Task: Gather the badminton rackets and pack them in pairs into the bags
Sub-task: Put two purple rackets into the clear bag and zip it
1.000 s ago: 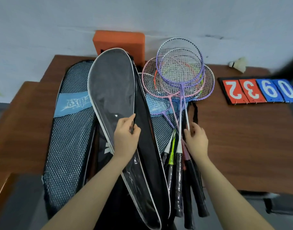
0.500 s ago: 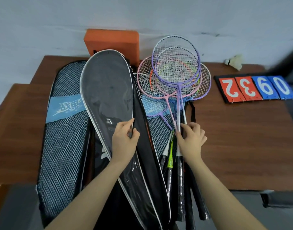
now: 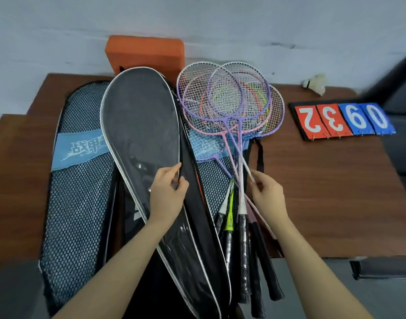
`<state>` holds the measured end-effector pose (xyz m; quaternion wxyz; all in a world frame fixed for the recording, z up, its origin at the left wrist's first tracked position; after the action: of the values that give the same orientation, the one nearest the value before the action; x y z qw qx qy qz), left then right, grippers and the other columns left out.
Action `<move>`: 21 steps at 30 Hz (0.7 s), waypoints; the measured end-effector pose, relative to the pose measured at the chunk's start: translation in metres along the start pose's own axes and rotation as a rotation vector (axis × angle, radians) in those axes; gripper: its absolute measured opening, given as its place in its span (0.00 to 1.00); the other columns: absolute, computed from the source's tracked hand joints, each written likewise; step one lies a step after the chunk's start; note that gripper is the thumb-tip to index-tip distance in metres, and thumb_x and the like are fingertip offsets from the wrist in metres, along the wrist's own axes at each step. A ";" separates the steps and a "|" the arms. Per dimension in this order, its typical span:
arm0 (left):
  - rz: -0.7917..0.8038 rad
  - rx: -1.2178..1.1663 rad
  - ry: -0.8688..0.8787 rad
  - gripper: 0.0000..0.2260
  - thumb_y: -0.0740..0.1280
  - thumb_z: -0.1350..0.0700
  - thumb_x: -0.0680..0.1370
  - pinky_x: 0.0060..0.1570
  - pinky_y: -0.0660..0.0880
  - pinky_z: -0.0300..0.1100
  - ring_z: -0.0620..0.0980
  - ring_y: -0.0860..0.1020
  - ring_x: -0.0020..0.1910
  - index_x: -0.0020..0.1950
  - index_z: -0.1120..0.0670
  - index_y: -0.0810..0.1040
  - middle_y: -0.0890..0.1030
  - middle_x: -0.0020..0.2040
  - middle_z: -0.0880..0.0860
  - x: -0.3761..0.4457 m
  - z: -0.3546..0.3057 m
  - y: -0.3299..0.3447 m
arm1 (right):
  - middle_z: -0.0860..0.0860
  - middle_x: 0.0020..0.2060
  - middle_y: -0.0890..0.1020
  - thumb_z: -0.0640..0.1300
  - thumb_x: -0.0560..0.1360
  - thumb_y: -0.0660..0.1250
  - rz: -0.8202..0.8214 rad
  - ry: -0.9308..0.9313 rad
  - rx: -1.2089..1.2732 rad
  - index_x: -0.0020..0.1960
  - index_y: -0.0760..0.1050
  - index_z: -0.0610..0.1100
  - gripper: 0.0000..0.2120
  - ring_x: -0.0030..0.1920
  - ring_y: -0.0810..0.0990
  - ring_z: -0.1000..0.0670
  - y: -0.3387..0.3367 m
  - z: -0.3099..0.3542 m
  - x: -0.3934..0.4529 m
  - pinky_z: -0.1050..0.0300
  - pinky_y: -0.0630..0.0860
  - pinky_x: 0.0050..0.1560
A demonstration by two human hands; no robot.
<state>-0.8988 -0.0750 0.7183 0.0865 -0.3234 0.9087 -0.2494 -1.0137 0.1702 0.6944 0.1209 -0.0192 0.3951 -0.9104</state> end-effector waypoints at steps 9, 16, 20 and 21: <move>-0.026 -0.042 0.044 0.17 0.66 0.63 0.74 0.47 0.71 0.30 0.42 0.74 0.41 0.63 0.56 0.76 0.75 0.48 0.51 -0.001 -0.002 -0.003 | 0.47 0.45 0.83 0.34 0.74 0.65 -0.039 -0.065 0.129 0.59 0.78 0.42 0.15 0.44 0.79 0.52 -0.010 0.015 -0.009 0.69 0.71 0.45; -0.023 -0.077 0.057 0.17 0.66 0.63 0.74 0.47 0.70 0.25 0.43 0.74 0.42 0.63 0.57 0.75 0.75 0.47 0.52 -0.004 -0.003 -0.004 | 0.44 0.45 0.80 0.37 0.76 0.62 -0.229 0.049 0.201 0.63 0.74 0.37 0.16 0.44 0.74 0.53 -0.009 0.023 -0.009 0.57 0.71 0.49; -0.009 -0.055 0.043 0.17 0.66 0.63 0.74 0.46 0.69 0.24 0.42 0.74 0.41 0.64 0.57 0.75 0.75 0.47 0.51 -0.003 -0.002 -0.004 | 0.43 0.50 0.80 0.37 0.77 0.60 -0.191 0.087 0.155 0.63 0.72 0.37 0.15 0.47 0.76 0.49 0.004 0.021 -0.007 0.63 0.67 0.46; -0.005 -0.051 0.041 0.17 0.66 0.63 0.74 0.46 0.69 0.24 0.42 0.74 0.41 0.64 0.57 0.75 0.75 0.47 0.51 -0.003 -0.001 -0.004 | 0.42 0.52 0.80 0.37 0.77 0.60 -0.179 0.094 0.139 0.64 0.71 0.37 0.16 0.49 0.77 0.46 0.007 0.018 -0.008 0.62 0.67 0.46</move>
<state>-0.8947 -0.0756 0.7211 0.0589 -0.3224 0.9156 -0.2330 -1.0022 0.1544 0.7021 0.0218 -0.0033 0.3329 -0.9427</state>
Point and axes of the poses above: each hand's wrist, its own x-axis towards the middle knuckle, its own y-axis out of the palm, z = x × y, the point moved 9 cm from there along x, towards the middle knuckle
